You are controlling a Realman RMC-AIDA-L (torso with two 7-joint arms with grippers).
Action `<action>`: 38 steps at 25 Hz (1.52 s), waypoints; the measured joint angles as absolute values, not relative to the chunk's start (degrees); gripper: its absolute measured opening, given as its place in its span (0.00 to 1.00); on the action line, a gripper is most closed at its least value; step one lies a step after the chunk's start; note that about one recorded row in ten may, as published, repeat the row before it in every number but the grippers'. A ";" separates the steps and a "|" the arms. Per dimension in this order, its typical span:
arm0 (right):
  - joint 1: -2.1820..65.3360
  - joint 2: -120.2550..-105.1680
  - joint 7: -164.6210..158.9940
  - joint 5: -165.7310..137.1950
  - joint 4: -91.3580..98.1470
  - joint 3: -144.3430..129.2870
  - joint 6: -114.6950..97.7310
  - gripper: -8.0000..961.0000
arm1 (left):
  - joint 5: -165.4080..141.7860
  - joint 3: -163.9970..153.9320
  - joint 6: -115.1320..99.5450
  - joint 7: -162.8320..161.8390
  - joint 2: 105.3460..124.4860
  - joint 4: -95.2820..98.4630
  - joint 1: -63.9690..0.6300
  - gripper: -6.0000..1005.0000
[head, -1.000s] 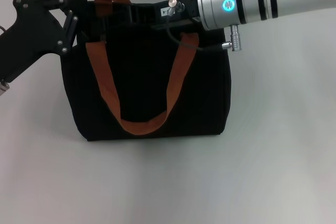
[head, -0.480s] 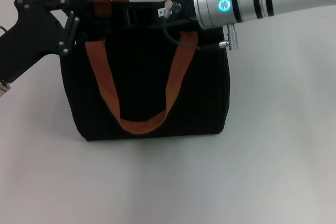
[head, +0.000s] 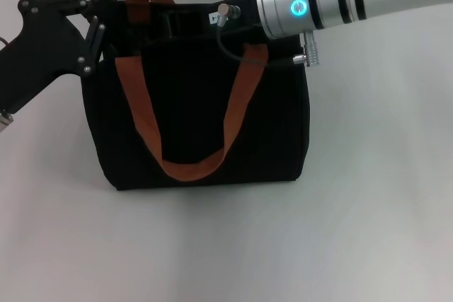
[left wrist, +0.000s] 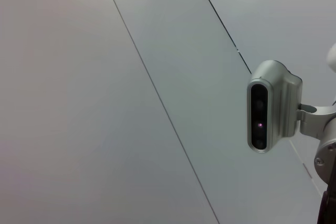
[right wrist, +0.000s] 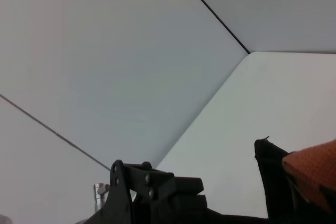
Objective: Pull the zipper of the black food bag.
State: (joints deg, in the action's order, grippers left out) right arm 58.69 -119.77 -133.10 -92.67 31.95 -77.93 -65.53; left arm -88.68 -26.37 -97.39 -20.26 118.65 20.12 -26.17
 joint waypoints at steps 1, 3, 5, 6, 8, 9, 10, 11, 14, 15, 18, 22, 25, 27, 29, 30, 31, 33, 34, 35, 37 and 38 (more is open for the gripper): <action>58.63 -119.70 -133.71 -92.68 32.48 -78.69 -65.22 0.01 | -88.68 -26.37 -97.37 -20.25 118.65 20.13 -26.11 0.04; 58.44 -119.55 -134.80 -92.78 33.57 -80.01 -64.58 0.01 | -88.65 -26.37 -97.29 -20.25 118.65 20.13 -26.00 0.04; 58.27 -119.53 -135.99 -93.95 34.74 -80.64 -64.13 0.01 | -88.58 -26.37 -97.25 -20.25 118.65 20.12 -25.96 0.04; 58.21 -119.53 -136.61 -94.76 35.30 -80.67 -63.94 0.01 | -88.26 -26.37 -97.10 -20.24 118.65 20.12 -25.83 0.04; 58.12 -119.53 -138.00 -96.48 36.41 -80.69 -63.72 0.01 | -87.76 -26.37 -96.90 -20.22 118.65 20.10 -25.69 0.04; 58.09 -119.53 -138.49 -96.89 36.73 -80.68 -63.68 0.01 | -87.59 -26.37 -96.82 -20.22 118.65 20.08 -25.62 0.04; 58.07 -119.53 -138.65 -97.05 36.88 -80.63 -63.66 0.01 | -87.48 -26.37 -96.79 -20.22 118.65 20.06 -25.58 0.04; 58.04 -119.53 -138.77 -97.18 36.99 -80.59 -63.63 0.01 | -87.35 -26.37 -96.75 -20.22 118.63 20.04 -25.53 0.04; 57.83 -119.49 -138.80 -97.23 37.20 -80.38 -63.47 0.01 | -87.31 -26.37 -96.71 -20.19 118.58 20.04 -25.34 0.04; 57.57 -119.47 -138.88 -97.35 37.51 -80.34 -63.45 0.01 | -87.29 -26.37 -96.71 -20.15 118.57 20.03 -25.29 0.04; 56.52 -119.46 -139.91 -98.80 39.31 -80.27 -63.44 0.01 | -87.19 -26.32 -96.61 -19.79 118.56 20.04 -25.12 0.04; 54.15 -119.41 -142.50 -101.63 43.58 -80.23 -63.58 0.01 | -87.13 -26.03 -96.23 -19.61 118.56 20.04 -25.05 0.04; 52.29 -119.35 -143.99 -102.88 46.51 -80.25 -63.88 0.01 | -87.11 -25.68 -96.23 -19.60 118.56 20.04 -24.98 0.04; 50.98 -119.35 -144.58 -103.25 48.33 -80.32 -63.94 0.01 | -87.09 -25.66 -96.23 -19.60 118.56 20.04 -24.94 0.04; 49.81 -119.35 -145.07 -103.64 49.78 -80.40 -64.04 0.01 | -87.08 -25.66 -96.23 -19.60 118.56 20.04 -24.94 0.04; 49.19 -119.35 -145.37 -104.07 50.54 -80.39 -64.15 0.01 | -87.08 -25.66 -96.23 -19.60 118.56 20.04 -24.94 0.04; 47.99 -119.36 -146.00 -105.08 51.97 -80.27 -64.46 0.01 | -87.06 -25.60 -96.21 -19.59 118.56 20.04 -24.94 0.04; 46.31 -119.37 -146.42 -105.72 53.79 -80.23 -64.73 0.01 | -87.06 -25.57 -96.16 -19.59 118.56 20.04 -24.91 0.04; 44.70 -119.34 -146.64 -106.04 55.56 -80.11 -65.03 0.01 | -87.06 -25.51 -96.15 -19.59 118.56 20.04 -24.83 0.04; 43.27 -119.32 -146.68 -106.17 57.22 -79.83 -65.50 0.01 | -87.06 -25.27 -96.14 -19.59 118.56 20.04 -24.74 0.04; 42.16 -119.31 -146.49 -106.16 58.82 -79.66 -66.06 0.01 | -87.06 -25.03 -96.14 -19.60 118.56 20.04 -24.72 0.04; 41.89 -119.32 -146.08 -106.08 59.42 -79.65 -66.39 0.01 | -87.06 -24.98 -96.14 -19.59 118.56 20.02 -24.71 0.04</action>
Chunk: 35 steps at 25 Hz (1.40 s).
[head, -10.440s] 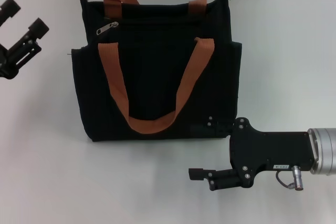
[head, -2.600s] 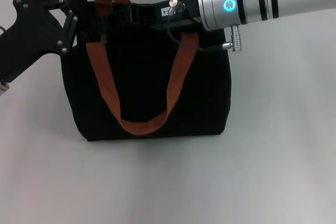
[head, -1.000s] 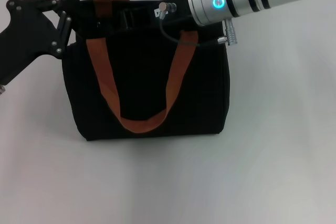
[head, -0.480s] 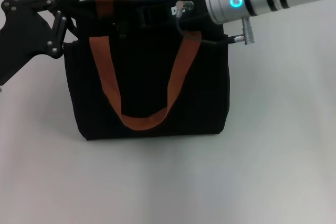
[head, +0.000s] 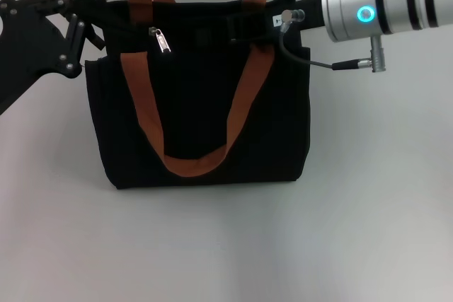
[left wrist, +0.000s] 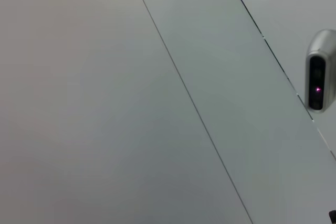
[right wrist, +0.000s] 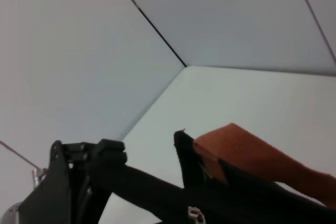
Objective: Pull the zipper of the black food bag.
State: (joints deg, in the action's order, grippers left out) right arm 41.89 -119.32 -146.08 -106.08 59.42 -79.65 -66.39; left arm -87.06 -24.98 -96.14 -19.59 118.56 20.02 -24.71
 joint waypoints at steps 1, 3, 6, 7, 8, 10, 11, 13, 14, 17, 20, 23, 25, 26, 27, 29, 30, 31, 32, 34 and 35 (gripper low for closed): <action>41.76 -119.31 -145.70 -105.94 59.93 -79.65 -66.66 0.01 | -87.05 -24.97 -96.19 -19.59 118.56 19.98 -24.70 0.04; 42.31 -119.29 -145.22 -105.70 60.04 -79.76 -67.38 0.01 | -87.05 -24.96 -96.28 -19.60 118.56 19.87 -24.69 0.04; 43.78 -119.24 -145.11 -105.66 58.80 -79.75 -67.98 0.02 | -87.06 -24.95 -96.48 -19.61 118.56 19.54 -24.72 0.04; 45.38 -119.23 -144.98 -105.65 57.12 -79.64 -68.16 0.02 | -87.06 -24.95 -96.53 -19.61 118.56 19.30 -24.79 0.04; 45.38 -119.23 -144.98 -105.65 57.12 -79.64 -68.16 0.02 | -87.06 -24.95 -96.53 -19.61 118.56 19.30 -24.79 0.04; 46.91 -119.23 -144.85 -105.79 55.53 -79.62 -67.84 0.02 | -87.06 -24.95 -96.64 -19.61 118.56 19.28 -24.83 0.04; 47.37 -119.23 -144.84 -105.91 55.06 -79.62 -67.67 0.05 | -87.06 -24.95 -96.71 -19.61 118.56 19.27 -24.83 0.04; 48.40 -119.23 -144.83 -106.09 54.10 -79.62 -67.14 0.12 | -87.08 -24.95 -97.04 -19.60 118.56 19.25 -24.85 0.04; 48.76 -119.23 -144.81 -106.10 53.72 -79.62 -66.88 0.15 | -87.09 -24.96 -97.20 -19.60 118.56 19.25 -24.85 0.04; 50.09 -119.18 -144.68 -106.19 52.56 -79.62 -66.37 0.34 | -87.10 -24.96 -97.58 -19.60 118.56 19.25 -24.95 0.04; 51.05 -119.17 -144.62 -106.21 51.94 -79.88 -65.73 0.35 | -87.10 -24.96 -97.76 -19.60 118.56 19.24 -25.12 0.04; 51.69 -119.18 -144.61 -106.22 51.36 -80.06 -65.36 0.35 | -87.10 -24.97 -98.22 -19.60 118.56 19.24 -25.13 0.04; 52.80 -119.26 -144.60 -106.22 50.10 -80.18 -65.18 0.35 | -87.11 -25.03 -98.73 -19.60 118.56 19.25 -25.17 0.04; 52.80 -119.26 -144.60 -106.22 50.10 -80.18 -65.18 0.35 | -87.11 -25.03 -98.73 -19.60 118.56 19.25 -25.17 0.04; 53.28 -119.37 -144.59 -106.01 49.80 -80.22 -65.51 0.35 | -87.11 -25.00 -98.78 -19.60 118.56 19.25 -25.23 0.04; 53.41 -119.41 -144.58 -105.80 49.83 -80.23 -65.83 0.35 | -87.10 -24.99 -98.78 -19.60 118.56 19.25 -25.24 0.04; 53.43 -119.45 -144.58 -105.39 49.94 -80.23 -66.21 0.35 | -87.10 -24.98 -98.78 -19.60 118.56 19.25 -25.24 0.04; 53.42 -119.46 -144.58 -104.87 50.01 -80.21 -66.59 0.35 | -87.10 -24.97 -98.76 -19.61 118.56 19.25 -25.24 0.04; 53.28 -119.47 -144.57 -103.59 50.10 -80.16 -67.45 0.35 | -87.10 -24.96 -98.71 -19.62 118.56 19.25 -25.23 0.04; 53.18 -119.46 -144.58 -103.08 50.13 -80.09 -67.87 0.35 | -87.10 -24.92 -98.74 -19.63 118.56 19.25 -25.19 0.04; 53.09 -119.45 -144.57 -102.89 50.13 -79.96 -68.13 0.35 | -87.10 -24.92 -98.74 -19.63 118.56 19.25 -25.19 0.04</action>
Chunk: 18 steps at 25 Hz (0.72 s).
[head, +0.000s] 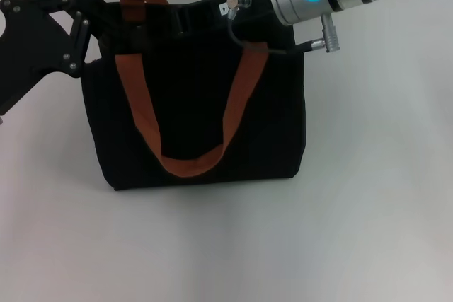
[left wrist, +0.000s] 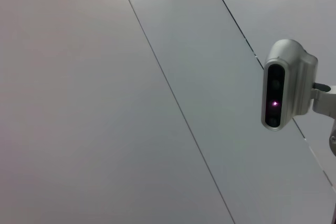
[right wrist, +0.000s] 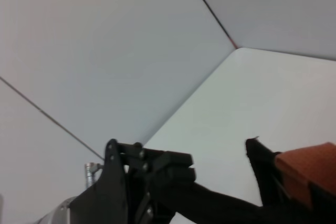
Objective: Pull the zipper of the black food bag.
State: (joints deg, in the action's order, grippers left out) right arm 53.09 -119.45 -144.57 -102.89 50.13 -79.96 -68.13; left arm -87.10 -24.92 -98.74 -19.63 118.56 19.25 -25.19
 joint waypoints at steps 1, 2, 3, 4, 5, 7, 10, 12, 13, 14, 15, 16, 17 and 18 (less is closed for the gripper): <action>53.04 -119.44 -144.57 -102.84 50.11 -79.87 -68.23 0.35 | -87.10 -24.90 -98.80 -19.63 118.56 19.25 -25.17 0.04; 52.96 -119.37 -144.57 -103.03 49.87 -79.75 -68.13 0.35 | -87.10 -24.87 -98.81 -19.64 118.56 19.25 -25.16 0.04; 52.96 -119.37 -144.57 -103.03 49.87 -79.75 -68.13 0.35 | -87.10 -24.87 -98.81 -19.64 118.56 19.25 -25.16 0.04; 52.92 -119.33 -144.57 -103.12 49.76 -79.73 -68.02 0.35 | -87.10 -24.87 -98.81 -19.64 118.56 19.25 -25.14 0.04; 52.80 -119.30 -144.57 -103.15 49.63 -79.70 -67.88 0.35 | -87.08 -24.87 -98.81 -19.67 118.56 19.25 -25.05 0.04; 52.76 -119.29 -144.57 -103.16 49.56 -79.67 -67.74 0.35 | -87.05 -24.87 -98.83 -19.71 118.56 19.25 -25.00 0.04; 52.75 -119.28 -144.57 -103.18 49.47 -79.64 -67.41 0.34 | -86.97 -24.87 -98.87 -19.79 118.56 19.25 -24.97 0.04; 52.73 -119.27 -144.54 -103.24 49.33 -79.80 -66.76 0.34 | -86.93 -24.87 -99.03 -19.85 118.56 19.25 -24.81 0.04; 52.73 -119.27 -144.54 -103.24 49.33 -79.80 -66.76 0.34 | -86.93 -24.87 -99.03 -19.85 118.56 19.25 -24.81 0.04; 52.73 -119.26 -144.54 -103.26 49.29 -79.90 -66.51 0.34 | -86.93 -24.87 -99.17 -19.85 118.56 19.25 -24.75 0.04; 52.81 -119.26 -144.54 -103.29 49.23 -80.13 -65.96 0.34 | -86.93 -24.87 -99.48 -19.86 118.56 19.25 -24.71 0.04; 52.81 -119.26 -144.54 -103.29 49.23 -80.13 -65.96 0.34 | -86.93 -24.87 -99.48 -19.86 118.56 19.25 -24.71 0.04; 53.12 -119.26 -144.53 -103.46 49.22 -80.29 -65.50 0.34 | -86.93 -24.87 -99.60 -19.86 118.56 19.25 -24.71 0.04; 53.12 -119.26 -144.53 -103.46 49.22 -80.29 -65.50 0.34 | -86.93 -24.87 -99.60 -19.86 118.56 19.25 -24.71 0.04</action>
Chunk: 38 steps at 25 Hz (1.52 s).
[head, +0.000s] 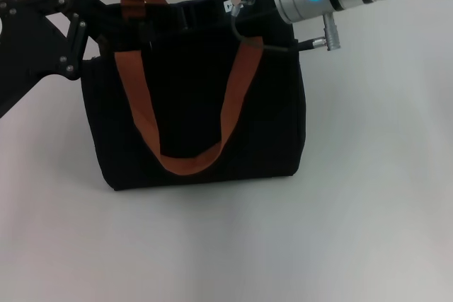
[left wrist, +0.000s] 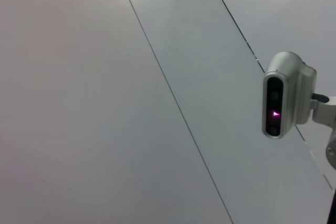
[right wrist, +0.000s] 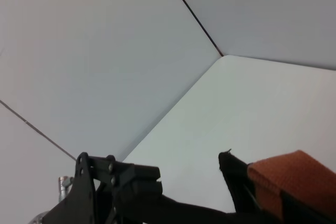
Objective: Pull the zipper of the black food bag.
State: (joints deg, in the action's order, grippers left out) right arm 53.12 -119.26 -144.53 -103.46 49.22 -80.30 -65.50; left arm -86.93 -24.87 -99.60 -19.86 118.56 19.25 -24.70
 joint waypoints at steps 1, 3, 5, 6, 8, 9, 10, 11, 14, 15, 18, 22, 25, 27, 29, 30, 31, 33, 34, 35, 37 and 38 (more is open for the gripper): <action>53.31 -119.28 -144.52 -103.60 49.22 -80.41 -65.33 0.34 | -86.92 -24.87 -99.82 -19.86 118.57 19.25 -24.69 0.04; 53.58 -119.37 -144.52 -103.90 49.21 -80.74 -65.00 0.34 | -86.91 -24.87 -99.90 -19.87 118.60 19.25 -24.69 0.05; 53.75 -119.39 -144.51 -103.98 49.22 -81.36 -64.70 0.34 | -86.90 -24.87 -100.05 -19.89 118.62 19.13 -24.72 0.05; 53.82 -119.40 -144.50 -104.00 49.22 -81.74 -64.53 0.34 | -86.90 -24.87 -100.11 -19.90 118.63 19.03 -24.75 0.05; 53.91 -119.41 -144.50 -104.07 49.22 -82.42 -64.19 0.30 | -86.90 -24.87 -100.18 -19.90 118.63 18.82 -24.88 0.05; 53.95 -119.42 -144.49 -104.33 49.22 -82.79 -63.94 0.27 | -86.90 -24.87 -100.24 -19.88 118.61 18.73 -24.98 0.05; 53.95 -119.42 -144.49 -104.33 49.22 -82.79 -63.94 0.25 | -86.90 -24.87 -100.24 -19.87 118.60 18.73 -25.03 0.05; 53.95 -119.43 -144.49 -104.52 49.23 -82.80 -63.92 0.23 | -86.90 -24.87 -100.24 -19.87 118.60 18.73 -25.03 0.05; 53.69 -119.45 -144.25 -104.85 49.46 -82.80 -63.88 0.10 | -86.90 -24.87 -100.24 -19.89 118.59 18.72 -25.11 0.05; 53.69 -119.45 -144.25 -104.85 49.46 -82.80 -63.88 0.06 | -86.90 -24.87 -100.24 -19.89 118.59 18.72 -25.11 0.05; 53.43 -119.44 -144.21 -105.92 49.98 -82.77 -63.88 0.01 | -86.91 -24.88 -100.24 -19.91 118.57 18.71 -25.13 0.05; 52.51 -119.50 -145.67 -108.32 52.19 -82.68 -63.95 0.01 | -86.87 -24.88 -100.24 -19.90 118.56 18.72 -24.99 0.05; 51.66 -119.54 -147.91 -111.17 54.87 -82.68 -64.28 0.01 | -86.56 -24.88 -100.24 -19.89 118.56 18.72 -24.75 0.05; 51.09 -119.58 -149.35 -112.80 56.63 -82.72 -64.43 0.01 | -86.49 -24.87 -100.24 -19.88 118.56 18.72 -24.64 0.05; 50.36 -119.60 -150.67 -113.96 58.52 -82.74 -64.62 0.01 | -86.44 -24.87 -100.14 -19.82 118.55 18.72 -24.52 0.05; 50.36 -119.60 -150.67 -113.96 58.52 -82.74 -64.62 0.01 | -86.44 -24.87 -100.14 -19.82 118.55 18.72 -24.52 0.05; 50.05 -119.61 -151.14 -114.47 59.16 -82.74 -64.65 0.01 | -86.43 -24.87 -100.09 -19.80 118.52 18.72 -24.49 0.05; 49.35 -119.61 -151.78 -115.25 60.15 -82.73 -64.69 0.01 | -86.43 -24.87 -100.04 -19.77 118.49 18.72 -24.47 0.05; 48.52 -119.62 -152.07 -115.64 61.12 -82.71 -64.74 0.01 | -86.41 -24.84 -99.94 -19.74 118.47 18.72 -24.45 0.05; 48.52 -119.62 -152.07 -115.64 61.12 -82.71 -64.74 0.01 | -86.41 -24.84 -99.94 -19.74 118.47 18.72 -24.45 0.05; 46.98 -119.62 -152.28 -115.92 63.07 -82.68 -64.83 0.01 | -86.39 -24.46 -99.89 -19.73 118.47 18.72 -24.37 0.05; 46.98 -119.62 -152.28 -115.92 63.07 -82.68 -64.83 0.01 | -86.39 -24.46 -99.89 -19.73 118.47 18.72 -24.37 0.05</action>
State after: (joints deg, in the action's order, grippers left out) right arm 46.98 -119.62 -152.28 -115.92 63.07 -82.68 -64.83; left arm -86.39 -24.46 -99.89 -19.73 118.47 18.72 -24.37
